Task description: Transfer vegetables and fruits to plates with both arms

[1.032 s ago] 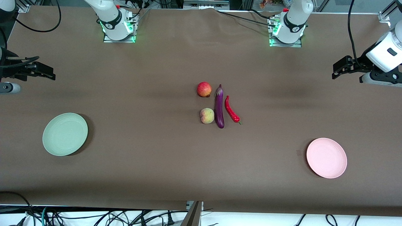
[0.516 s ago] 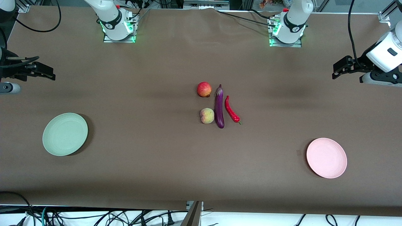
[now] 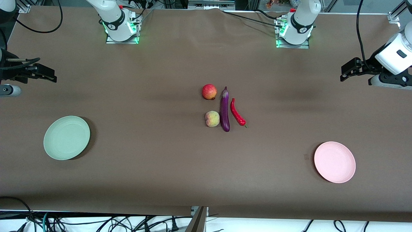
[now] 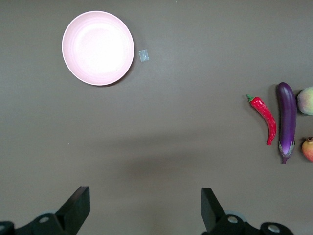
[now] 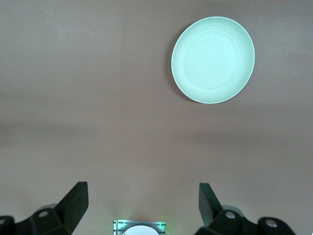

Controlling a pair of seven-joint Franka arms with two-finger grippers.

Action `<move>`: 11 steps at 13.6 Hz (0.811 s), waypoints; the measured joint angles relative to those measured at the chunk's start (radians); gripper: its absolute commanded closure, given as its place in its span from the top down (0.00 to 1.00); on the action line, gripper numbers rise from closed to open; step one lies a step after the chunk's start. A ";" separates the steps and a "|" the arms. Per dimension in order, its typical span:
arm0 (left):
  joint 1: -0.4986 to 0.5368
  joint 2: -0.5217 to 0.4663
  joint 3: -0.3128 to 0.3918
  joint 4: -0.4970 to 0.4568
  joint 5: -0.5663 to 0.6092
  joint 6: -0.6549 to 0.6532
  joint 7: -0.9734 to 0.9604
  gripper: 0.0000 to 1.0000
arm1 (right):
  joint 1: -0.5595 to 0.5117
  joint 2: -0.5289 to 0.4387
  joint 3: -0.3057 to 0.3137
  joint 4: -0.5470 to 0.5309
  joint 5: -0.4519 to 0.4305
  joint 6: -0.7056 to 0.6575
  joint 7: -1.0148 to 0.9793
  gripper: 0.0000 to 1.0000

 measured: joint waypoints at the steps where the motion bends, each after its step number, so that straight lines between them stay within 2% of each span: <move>1: 0.000 0.001 0.000 0.000 0.000 -0.004 0.000 1.00 | 0.000 0.000 0.000 0.000 0.000 0.000 0.000 1.00; 7: -0.007 0.033 -0.012 -0.001 0.000 -0.033 -0.017 1.00 | 0.000 0.000 0.000 0.000 0.000 0.000 0.000 1.00; 11: -0.010 0.111 -0.079 0.001 0.000 -0.005 -0.199 1.00 | 0.000 0.000 0.000 0.000 0.000 0.000 0.000 1.00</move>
